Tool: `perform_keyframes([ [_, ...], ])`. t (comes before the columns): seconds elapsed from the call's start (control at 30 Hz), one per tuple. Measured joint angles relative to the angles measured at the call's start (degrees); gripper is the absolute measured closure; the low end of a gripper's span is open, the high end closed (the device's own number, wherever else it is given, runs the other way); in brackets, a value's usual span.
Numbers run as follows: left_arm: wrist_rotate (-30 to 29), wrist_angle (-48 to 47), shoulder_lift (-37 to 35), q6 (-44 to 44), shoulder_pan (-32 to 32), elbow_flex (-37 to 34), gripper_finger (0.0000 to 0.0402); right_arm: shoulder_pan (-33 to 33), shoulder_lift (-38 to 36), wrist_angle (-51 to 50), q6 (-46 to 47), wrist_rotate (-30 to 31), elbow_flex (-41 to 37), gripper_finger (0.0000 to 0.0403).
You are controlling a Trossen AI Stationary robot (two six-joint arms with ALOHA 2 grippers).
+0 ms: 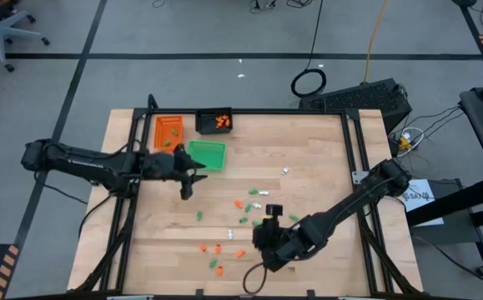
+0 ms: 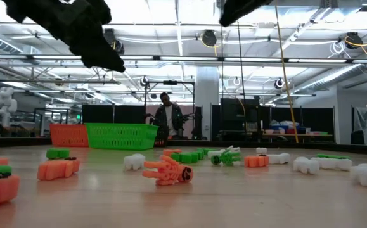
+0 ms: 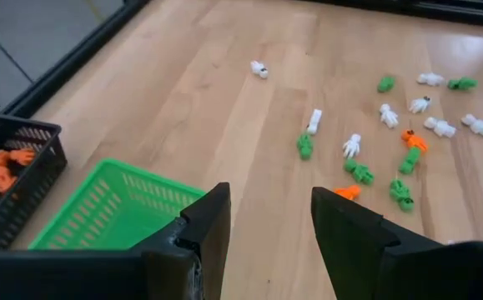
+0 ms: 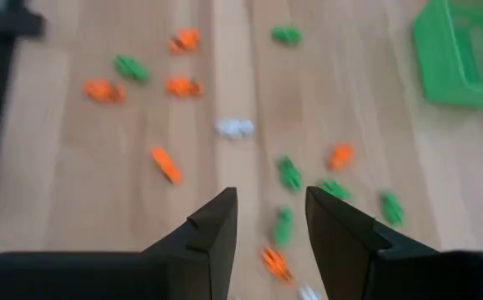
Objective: Sort Halloween decoration
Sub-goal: Put the white skeleton toy into the green bin
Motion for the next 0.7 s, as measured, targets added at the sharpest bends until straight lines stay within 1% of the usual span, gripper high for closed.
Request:
perform_keyframes([
  [0.1, -4.88, 1.55, 0.06, -2.34, -4.07, -1.37, 0.0235, -1.48, -0.26, -5.47, 1.83, -1.96, 0.0, 0.0275],
  [0.23, -10.04, 5.72, 0.26, -3.8, -8.13, -2.91, 0.0235, -3.99, 0.11, -8.23, 1.85, -3.26, -0.03, 0.0275],
  [0.3, -10.33, 7.65, 0.27, -4.46, -9.43, -3.23, 0.0235, -4.98, 0.24, -9.04, -0.25, -4.74, -0.24, 0.0274],
  [0.4, -10.67, 8.95, 0.26, -6.02, -11.27, -3.93, 0.0235, -6.73, 0.24, -9.13, -4.96, -8.56, -2.12, 0.0269],
  [0.47, -11.1, 8.81, 0.28, -6.42, -12.41, -4.03, 0.0235, -7.83, 0.24, -9.42, -6.64, -9.22, -3.65, 0.0264],
  [0.57, -11.82, 8.95, 0.26, -7.35, -14.02, -4.03, 0.0235, -9.76, 0.24, -7.11, -7.61, -10.22, -6.9, 0.0259],
  [0.63, -12.08, 8.98, 0.28, -7.46, -14.82, -4.03, 0.0235, -11.17, 0.26, -3.3, -8.05, -12.1, -10.14, 0.0257],
  [0.7, -12.1, 9.17, 0.26, -7.46, -15.5, -4.03, 0.0235, -12.26, 0.35, 1.52, -8.07, -12.19, -13.24, 0.0254],
])
